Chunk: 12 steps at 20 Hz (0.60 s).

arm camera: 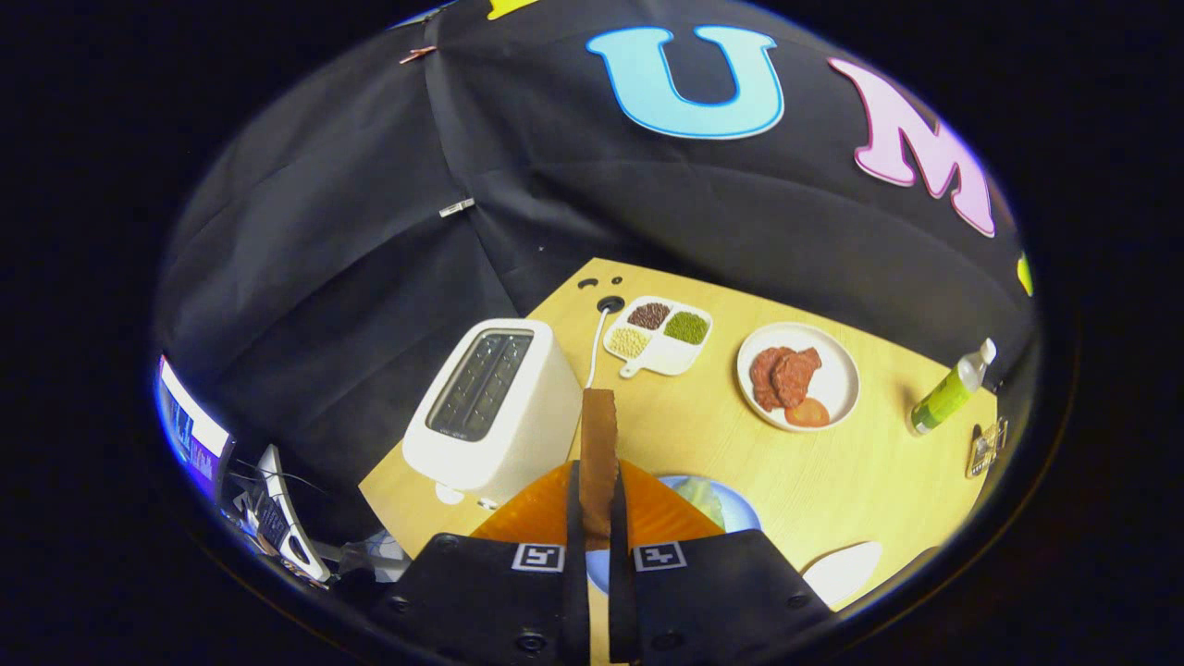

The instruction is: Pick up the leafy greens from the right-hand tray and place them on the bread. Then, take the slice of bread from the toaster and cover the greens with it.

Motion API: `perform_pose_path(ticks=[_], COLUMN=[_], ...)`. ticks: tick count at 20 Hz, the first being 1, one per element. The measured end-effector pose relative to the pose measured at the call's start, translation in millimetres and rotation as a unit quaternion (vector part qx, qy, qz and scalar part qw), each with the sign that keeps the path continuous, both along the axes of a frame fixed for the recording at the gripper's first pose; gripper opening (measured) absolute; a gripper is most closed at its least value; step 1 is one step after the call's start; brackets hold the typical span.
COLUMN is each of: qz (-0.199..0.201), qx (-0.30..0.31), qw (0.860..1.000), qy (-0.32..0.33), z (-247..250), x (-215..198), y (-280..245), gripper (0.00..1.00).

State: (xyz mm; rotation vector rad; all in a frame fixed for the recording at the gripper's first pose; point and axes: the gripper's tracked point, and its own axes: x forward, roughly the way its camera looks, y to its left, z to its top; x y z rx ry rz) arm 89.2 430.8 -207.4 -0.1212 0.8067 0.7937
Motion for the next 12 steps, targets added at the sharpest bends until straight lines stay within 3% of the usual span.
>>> perform_pose_path(ticks=[5, 12], qz=[-0.014, -0.028], qx=[0.034, 0.03], qw=[0.998, 0.993], qy=[0.055, 0.108], z=[-37.5, -106.2], x=[-15.1, -13.2], y=[-25.0, -61.6], gripper=[0.12, 0.12])
